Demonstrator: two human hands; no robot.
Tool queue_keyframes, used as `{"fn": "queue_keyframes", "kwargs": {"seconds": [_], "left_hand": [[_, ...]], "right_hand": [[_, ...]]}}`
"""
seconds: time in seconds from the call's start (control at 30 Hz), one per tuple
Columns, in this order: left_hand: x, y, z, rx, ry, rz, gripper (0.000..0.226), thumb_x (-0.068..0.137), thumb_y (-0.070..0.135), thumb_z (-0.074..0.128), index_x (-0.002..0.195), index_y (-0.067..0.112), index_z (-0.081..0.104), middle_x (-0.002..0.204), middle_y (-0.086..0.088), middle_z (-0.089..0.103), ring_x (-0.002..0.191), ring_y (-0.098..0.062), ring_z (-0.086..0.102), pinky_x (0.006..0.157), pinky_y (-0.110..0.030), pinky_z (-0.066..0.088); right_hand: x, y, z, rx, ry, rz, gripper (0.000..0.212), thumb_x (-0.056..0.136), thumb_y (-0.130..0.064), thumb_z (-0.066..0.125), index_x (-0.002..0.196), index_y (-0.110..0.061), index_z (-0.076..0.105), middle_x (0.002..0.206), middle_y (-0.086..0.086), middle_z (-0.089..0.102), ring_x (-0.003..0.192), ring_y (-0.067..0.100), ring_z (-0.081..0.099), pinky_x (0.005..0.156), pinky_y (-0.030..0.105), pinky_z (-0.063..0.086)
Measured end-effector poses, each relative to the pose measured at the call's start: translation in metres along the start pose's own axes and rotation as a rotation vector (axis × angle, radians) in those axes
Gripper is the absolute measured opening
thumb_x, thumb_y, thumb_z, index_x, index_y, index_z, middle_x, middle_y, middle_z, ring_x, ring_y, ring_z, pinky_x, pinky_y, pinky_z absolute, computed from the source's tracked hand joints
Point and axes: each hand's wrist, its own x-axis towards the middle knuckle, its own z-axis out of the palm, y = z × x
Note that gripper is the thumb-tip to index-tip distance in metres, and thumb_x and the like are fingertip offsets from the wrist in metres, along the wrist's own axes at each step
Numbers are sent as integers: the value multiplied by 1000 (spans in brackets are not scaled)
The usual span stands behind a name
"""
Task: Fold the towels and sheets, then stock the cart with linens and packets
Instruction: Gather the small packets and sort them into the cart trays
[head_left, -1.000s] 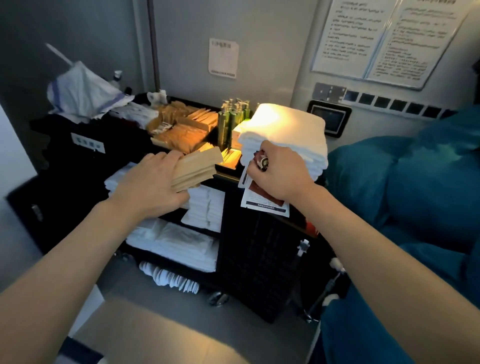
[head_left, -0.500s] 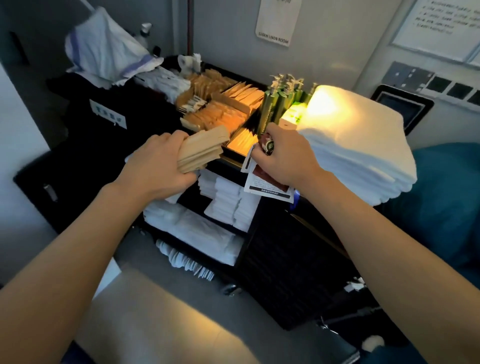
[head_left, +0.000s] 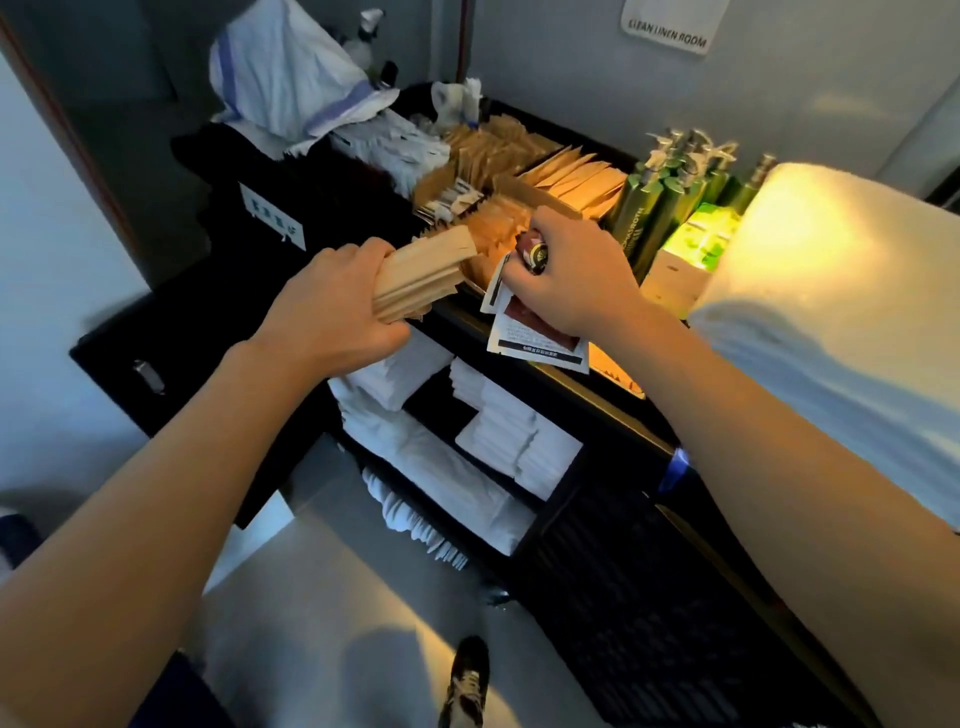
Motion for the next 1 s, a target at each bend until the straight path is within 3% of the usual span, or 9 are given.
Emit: {"fn": "queue_keyframes", "kwargs": {"seconds": [0.13,0.3,0.5,0.63,0.73,1.0], "left_hand": [[40,-4,6,16,-1,-56,73,72,50,66,135,21,47,110,-6,60,98,-28,57,79,-48,54],[75,-19,16,37,-11,-124,69,74,44,71,134,20,47,110,-8,61,94,-28,58,78,-47,54],[103,-40,18,42,-10,-188,71,67,51,62,130,21,49,101,-5,60,84,-27,59,71,-40,49],[126,-67,21,23,3,-188,65,73,45,70,128,19,49,101,-5,60,83,-27,59,70,-40,49],[150,-91,27,12,3,-163,64,74,44,71,129,19,50,101,-3,60,83,-25,57,71,-38,47],[242,-170,47,-38,-167,-31,67,62,53,63,124,30,51,95,6,59,83,-23,61,71,-37,50]], "right_hand": [[46,23,20,52,-4,-30,30,88,-53,51,83,-24,45,65,-12,47,58,6,44,52,30,27],[86,39,48,129,-13,-33,34,87,-53,51,83,-20,44,64,-7,48,56,13,47,51,31,26],[125,40,80,201,-13,43,38,86,-53,49,87,-16,53,73,-1,58,66,25,56,56,40,45],[145,42,101,267,26,71,39,81,-56,43,82,-17,48,67,-3,52,62,22,52,52,37,34],[163,45,118,265,14,88,38,83,-54,44,81,-17,47,67,-2,51,63,24,52,53,38,35],[237,54,157,190,91,174,28,86,-51,48,76,-25,44,65,-9,49,61,17,48,52,32,26]]}}
